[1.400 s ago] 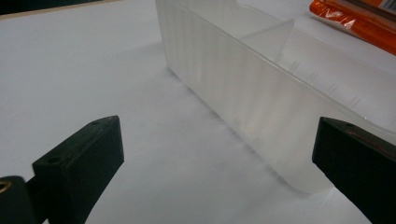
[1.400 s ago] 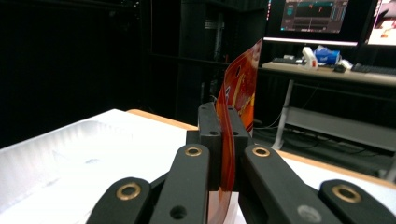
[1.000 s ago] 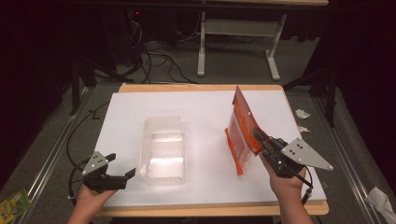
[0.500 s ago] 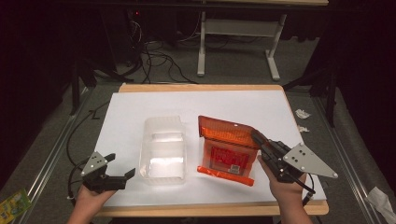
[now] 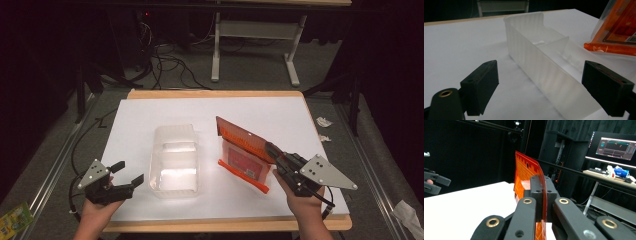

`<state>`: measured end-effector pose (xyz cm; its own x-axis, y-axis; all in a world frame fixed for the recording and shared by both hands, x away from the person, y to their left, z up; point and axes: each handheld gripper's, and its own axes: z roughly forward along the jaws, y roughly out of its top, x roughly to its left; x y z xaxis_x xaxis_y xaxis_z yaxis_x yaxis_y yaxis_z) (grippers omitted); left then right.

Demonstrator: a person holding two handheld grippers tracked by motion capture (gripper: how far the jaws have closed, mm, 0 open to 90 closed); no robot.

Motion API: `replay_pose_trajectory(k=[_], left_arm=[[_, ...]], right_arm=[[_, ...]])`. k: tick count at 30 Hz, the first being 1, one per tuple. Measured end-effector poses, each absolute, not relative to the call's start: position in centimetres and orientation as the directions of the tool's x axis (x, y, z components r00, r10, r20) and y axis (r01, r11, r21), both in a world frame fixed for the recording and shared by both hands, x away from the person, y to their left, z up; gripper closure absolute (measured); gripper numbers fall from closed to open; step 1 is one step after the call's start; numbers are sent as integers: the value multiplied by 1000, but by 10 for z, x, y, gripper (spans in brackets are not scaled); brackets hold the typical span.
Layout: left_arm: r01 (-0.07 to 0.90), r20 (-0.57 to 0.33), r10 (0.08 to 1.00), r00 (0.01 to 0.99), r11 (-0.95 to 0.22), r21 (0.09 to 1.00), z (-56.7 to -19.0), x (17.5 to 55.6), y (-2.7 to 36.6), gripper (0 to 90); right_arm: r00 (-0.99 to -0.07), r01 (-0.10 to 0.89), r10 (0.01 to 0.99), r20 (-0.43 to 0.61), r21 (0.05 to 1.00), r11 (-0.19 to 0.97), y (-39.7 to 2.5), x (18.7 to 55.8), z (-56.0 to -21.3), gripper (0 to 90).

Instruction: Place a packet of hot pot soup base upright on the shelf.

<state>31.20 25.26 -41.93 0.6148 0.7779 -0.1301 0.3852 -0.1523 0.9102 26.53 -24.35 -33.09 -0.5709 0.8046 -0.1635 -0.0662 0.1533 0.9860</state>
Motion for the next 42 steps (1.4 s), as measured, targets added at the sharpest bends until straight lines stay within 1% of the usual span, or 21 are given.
replay_pose_trajectory(k=[9,12,13,14,15,18,22,23,24,27,31,33,35,40,41,42], left_arm=[[370,-128,748,651,-165,914,-399,315,225,162],[370,-145,723,676,-162,915,-387,321,208,162],[370,-145,723,676,-162,915,-387,321,208,165],[361,-141,710,690,-169,917,-380,325,197,169],[361,-141,710,690,-169,917,-380,325,197,170],[341,-140,677,723,-173,924,-367,334,170,178],[333,-136,644,753,-194,923,-361,343,142,183],[333,-136,644,753,-194,923,-361,343,142,185],[329,-138,624,769,-200,923,-359,348,129,190],[334,-163,592,790,-192,923,-357,356,112,202],[343,-201,547,813,-170,924,-354,367,91,227],[339,-200,535,821,-175,924,-352,369,85,249],[323,-186,507,842,-197,926,-349,372,67,267],[333,-229,440,869,-175,926,-350,379,47,346],[333,-231,437,869,-174,927,-351,378,44,373],[331,-226,445,867,-173,928,-351,378,43,380]], right_arm=[[-589,-63,797,-134,991,119,-246,264,-330,900],[-609,-62,783,-129,991,114,-243,261,-329,900],[-614,-62,779,-126,992,111,-242,261,-330,900],[-620,-61,774,-125,992,111,-241,261,-330,900],[-620,-61,774,-125,992,111,-241,261,-330,900],[-636,-60,762,-123,992,111,-236,261,-331,900],[-645,-59,753,-130,991,120,-231,261,-333,900],[-645,-59,753,-130,991,120,-231,261,-333,900],[-646,-54,753,-128,991,123,-230,261,-334,900],[-645,-52,754,-123,992,117,-231,262,-335,900],[-647,-52,754,-118,992,111,-233,262,-336,900],[-646,-46,755,-113,993,109,-235,263,-338,900],[-647,-39,756,-105,994,105,-236,264,-339,900],[-647,-23,758,-89,995,97,-237,267,-345,900],[-646,-18,758,-86,995,98,-238,268,-346,900],[-643,-12,762,-81,995,96,-238,268,-347,900]])
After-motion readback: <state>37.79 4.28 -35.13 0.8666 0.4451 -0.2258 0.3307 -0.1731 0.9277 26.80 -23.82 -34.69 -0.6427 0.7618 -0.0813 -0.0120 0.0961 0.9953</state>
